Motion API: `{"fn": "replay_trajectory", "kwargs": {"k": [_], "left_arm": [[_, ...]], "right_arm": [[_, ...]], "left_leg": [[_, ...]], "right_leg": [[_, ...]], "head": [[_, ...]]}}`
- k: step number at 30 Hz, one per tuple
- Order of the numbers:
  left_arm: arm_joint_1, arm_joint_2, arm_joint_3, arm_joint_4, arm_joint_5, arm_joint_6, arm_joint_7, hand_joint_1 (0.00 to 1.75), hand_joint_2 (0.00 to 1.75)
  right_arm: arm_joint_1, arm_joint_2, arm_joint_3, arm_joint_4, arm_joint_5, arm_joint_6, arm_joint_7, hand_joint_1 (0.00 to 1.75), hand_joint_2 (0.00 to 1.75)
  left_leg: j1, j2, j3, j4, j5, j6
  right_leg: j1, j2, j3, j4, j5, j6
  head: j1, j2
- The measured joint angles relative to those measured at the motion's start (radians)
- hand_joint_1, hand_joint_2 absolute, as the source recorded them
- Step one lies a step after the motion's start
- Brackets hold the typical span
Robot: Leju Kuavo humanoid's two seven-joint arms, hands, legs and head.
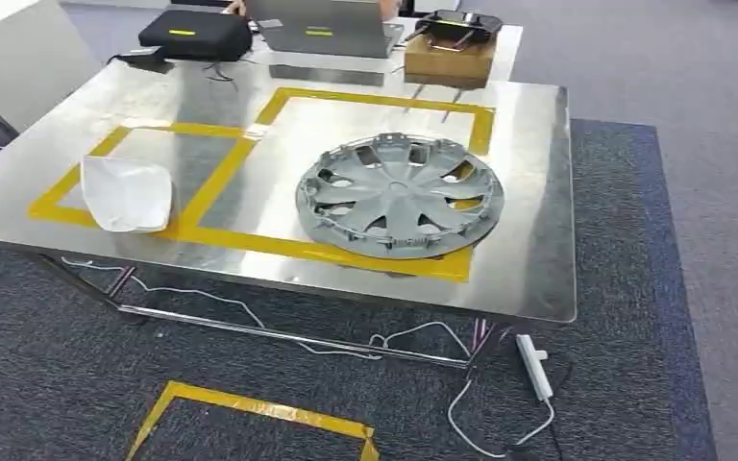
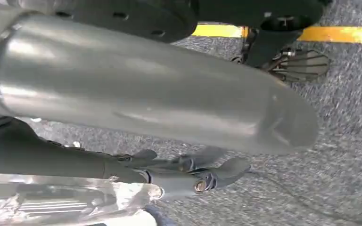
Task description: Take the parts from the cabinet and place them on the table.
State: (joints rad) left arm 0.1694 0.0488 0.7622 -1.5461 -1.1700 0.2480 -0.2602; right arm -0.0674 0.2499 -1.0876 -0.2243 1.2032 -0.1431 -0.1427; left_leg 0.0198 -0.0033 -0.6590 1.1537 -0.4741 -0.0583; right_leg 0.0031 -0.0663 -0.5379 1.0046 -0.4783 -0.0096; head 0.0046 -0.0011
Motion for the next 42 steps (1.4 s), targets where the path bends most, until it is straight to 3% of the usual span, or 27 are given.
{"fn": "replay_trajectory", "kwargs": {"k": [1,2,3,6,7,9,11,12,13,15,16,17,18,20,22,24,26,28,29,31,32,33,34,37,39,40,42], "left_arm": [[0.000,0.001,0.000,0.000,0.000,0.000,0.000,0.00,0.00],[-0.002,0.001,0.000,0.000,0.000,0.001,0.000,0.00,0.00],[-0.007,0.001,-0.001,0.000,0.000,0.001,0.000,0.00,0.00],[0.001,0.000,0.001,0.002,0.000,0.002,0.000,0.00,0.00],[0.001,0.000,0.002,0.002,0.000,0.002,0.000,0.00,0.00],[-0.001,0.000,0.003,0.002,0.000,0.003,0.000,0.00,0.00],[-0.004,-0.001,0.000,0.002,-0.001,0.002,0.000,0.00,0.00],[-0.004,-0.001,0.000,0.002,-0.001,0.000,0.000,0.00,0.00],[-0.004,-0.001,0.000,0.003,-0.002,-0.001,0.000,0.00,0.00],[-0.004,-0.001,-0.001,0.003,-0.002,-0.003,0.000,0.00,0.00],[-0.004,0.000,-0.001,0.003,-0.002,-0.003,0.000,0.00,0.00],[-0.005,0.000,-0.001,0.003,-0.002,-0.003,0.000,0.00,0.00],[-0.007,0.000,-0.001,0.003,-0.002,-0.006,0.002,0.00,0.00],[-0.007,0.001,-0.002,0.003,-0.003,-0.016,0.007,0.00,0.00],[-0.006,0.002,-0.005,0.000,-0.006,-0.034,0.028,0.00,0.00],[-0.013,0.005,-0.007,-0.003,-0.006,-0.041,0.039,0.00,0.00],[-0.023,0.006,-0.019,-0.007,-0.006,-0.052,0.050,0.00,0.00],[-0.019,0.006,-0.024,-0.010,-0.006,-0.061,0.063,0.00,0.00],[-0.018,0.008,-0.026,-0.014,-0.004,-0.067,0.072,0.00,0.00],[-0.015,0.017,-0.028,-0.026,0.000,-0.074,0.079,0.00,0.00],[-0.015,0.022,-0.029,-0.032,0.002,-0.076,0.081,0.00,0.00],[-0.018,0.024,-0.032,-0.036,0.004,-0.077,0.084,0.00,0.00],[-0.019,0.027,-0.035,-0.039,0.006,-0.080,0.087,0.00,0.00],[-0.007,0.029,-0.042,-0.042,0.006,-0.081,0.091,0.00,0.00],[-0.006,0.034,-0.047,-0.052,0.006,-0.081,0.096,0.00,0.00],[-0.008,0.035,-0.050,-0.054,0.006,-0.081,0.097,0.00,0.00],[-0.008,0.034,-0.058,-0.057,0.006,-0.082,0.100,0.00,0.00]], "right_arm": [[-0.001,0.000,0.000,0.000,0.000,0.000,0.000,0.00,0.00],[-0.001,0.000,0.000,0.000,0.000,0.000,0.000,0.00,0.00],[-0.002,0.000,0.000,0.000,0.000,0.000,0.000,0.00,0.00],[-0.003,0.000,0.000,0.000,0.000,0.000,0.000,0.00,0.00],[-0.003,0.000,0.000,0.000,0.000,0.000,0.000,0.00,0.00],[-0.001,0.000,0.000,0.000,0.000,0.000,0.000,0.00,0.00],[0.001,0.000,0.000,0.000,0.000,0.000,0.000,0.00,0.00],[0.001,0.000,0.000,0.000,-0.001,0.002,0.000,0.00,0.00],[0.003,0.000,0.000,0.000,-0.002,0.002,0.000,0.00,0.00],[0.002,0.000,0.000,0.000,-0.001,0.002,0.000,0.00,0.00],[0.002,0.000,0.000,0.000,-0.001,0.002,0.000,0.00,0.00],[0.001,0.000,0.000,0.000,-0.002,0.002,0.000,0.00,0.00],[0.000,0.000,0.000,0.000,-0.003,0.003,0.000,0.00,0.00],[-0.002,0.000,0.000,0.000,-0.005,0.003,0.000,0.00,0.00],[-0.003,0.000,0.000,0.000,-0.008,0.008,-0.003,0.00,0.00],[-0.004,-0.001,0.000,0.000,-0.010,0.011,-0.006,0.00,0.00],[-0.002,-0.002,0.000,0.000,-0.009,0.014,-0.006,0.00,0.00],[-0.002,-0.003,0.000,0.000,-0.010,0.014,-0.006,0.00,0.00],[-0.002,-0.003,0.000,0.000,-0.010,0.016,-0.006,0.00,0.00],[-0.004,-0.003,0.000,0.000,-0.015,0.021,-0.002,0.00,0.00],[-0.004,-0.003,0.000,0.000,-0.016,0.021,0.001,0.00,0.00],[-0.004,-0.006,0.000,-0.002,-0.017,0.021,0.005,0.00,0.00],[-0.005,-0.006,0.000,-0.002,-0.018,0.021,0.008,0.00,0.00],[-0.007,-0.007,0.000,-0.002,-0.018,0.021,0.012,0.00,0.00],[-0.007,-0.007,0.000,-0.002,-0.019,0.025,0.011,0.00,0.00],[-0.005,-0.007,0.000,-0.002,-0.019,0.025,0.012,0.00,0.00],[-0.003,-0.007,0.000,-0.002,-0.019,0.025,0.011,0.00,0.00]], "left_leg": [[0.000,0.026,0.058,-0.102,0.039,0.002],[-0.005,0.085,0.096,-0.169,0.043,0.001],[-0.008,0.070,0.095,-0.176,0.043,0.013],[-0.012,0.036,0.090,-0.176,0.043,0.027],[-0.005,0.026,0.090,-0.179,0.049,0.036],[-0.003,0.007,0.088,-0.179,0.052,0.044],[-0.004,-0.014,0.083,-0.179,0.054,0.048],[-0.005,-0.027,0.081,-0.178,0.055,0.049],[-0.005,-0.040,0.081,-0.178,0.055,0.049],[-0.005,-0.068,0.082,-0.178,0.056,0.048],[-0.004,-0.082,0.083,-0.178,0.057,0.046],[-0.002,-0.094,0.083,-0.178,0.059,0.044],[-0.005,-0.104,0.077,-0.175,0.061,0.037],[0.002,-0.123,0.070,-0.178,0.066,0.025],[0.005,-0.144,0.065,-0.185,0.077,0.008],[-0.003,-0.042,0.038,-0.130,0.031,0.007],[-0.002,-0.012,-0.037,0.034,-0.053,-0.001],[-0.001,-0.009,-0.081,0.135,-0.081,-0.005],[-0.001,-0.008,-0.068,0.118,-0.060,-0.006],[0.000,0.009,0.015,-0.033,0.018,-0.007],[0.000,0.040,0.066,-0.120,0.048,-0.008],[-0.006,0.096,0.095,-0.179,0.046,-0.011],[-0.004,0.069,0.094,-0.177,0.052,0.008],[-0.009,0.035,0.088,-0.177,0.051,0.028],[-0.003,0.018,0.088,-0.180,0.056,0.041],[-0.003,0.008,0.087,-0.180,0.058,0.048],[-0.004,-0.016,0.083,-0.179,0.058,0.052]], "right_leg": [[0.000,-0.012,0.002,0.001,-0.003,0.004],[0.007,-0.021,0.004,0.003,-0.006,0.009],[0.013,-0.027,-0.001,0.009,-0.013,0.016],[0.013,-0.057,0.015,-0.001,-0.013,0.025],[0.009,-0.049,0.013,0.002,-0.018,0.032],[0.004,0.044,-0.025,0.089,-0.079,0.044],[0.004,0.062,-0.106,0.259,-0.153,0.046],[0.005,0.063,-0.142,0.323,-0.169,0.045],[0.005,0.063,-0.149,0.330,-0.157,0.043],[0.005,0.070,-0.100,0.214,-0.074,0.036],[0.004,0.085,-0.055,0.117,-0.025,0.030],[0.003,0.125,-0.014,0.032,0.006,0.026],[-0.001,0.154,-0.006,0.007,-0.009,0.025],[0.006,0.133,-0.007,0.009,-0.008,0.024],[0.004,0.108,0.002,0.001,0.003,0.007],[0.002,0.085,0.004,-0.009,0.012,-0.005],[0.004,0.056,0.001,-0.009,0.011,-0.007],[0.004,0.031,-0.001,-0.008,0.010,-0.008],[0.004,0.018,-0.001,-0.008,0.010,-0.007],[0.003,-0.006,0.001,-0.007,0.007,-0.003],[0.003,-0.017,0.004,-0.007,0.004,0.002],[0.017,-0.025,0.004,0.001,-0.003,0.011],[0.017,-0.032,-0.008,0.002,-0.008,0.014],[0.015,-0.065,0.016,-0.004,-0.011,0.023],[0.007,0.025,-0.006,0.044,-0.050,0.039],[0.006,0.050,-0.038,0.118,-0.093,0.040],[0.006,0.063,-0.116,0.281,-0.160,0.042]], "head": [[0.000,0.000],[-0.001,0.000],[-0.002,0.000],[0.002,0.000],[0.001,0.000],[0.005,0.000],[0.006,0.000],[0.005,0.000],[0.005,0.000],[0.005,0.000],[0.005,0.000],[0.005,0.000],[0.003,0.000],[0.003,0.000],[0.003,0.000],[0.000,0.000],[0.000,0.000],[-0.001,0.000],[0.000,0.000],[0.000,0.000],[0.000,0.000],[-0.004,0.000],[0.000,0.000],[0.006,0.000],[0.008,0.000],[0.009,0.000],[0.010,0.000]]}}
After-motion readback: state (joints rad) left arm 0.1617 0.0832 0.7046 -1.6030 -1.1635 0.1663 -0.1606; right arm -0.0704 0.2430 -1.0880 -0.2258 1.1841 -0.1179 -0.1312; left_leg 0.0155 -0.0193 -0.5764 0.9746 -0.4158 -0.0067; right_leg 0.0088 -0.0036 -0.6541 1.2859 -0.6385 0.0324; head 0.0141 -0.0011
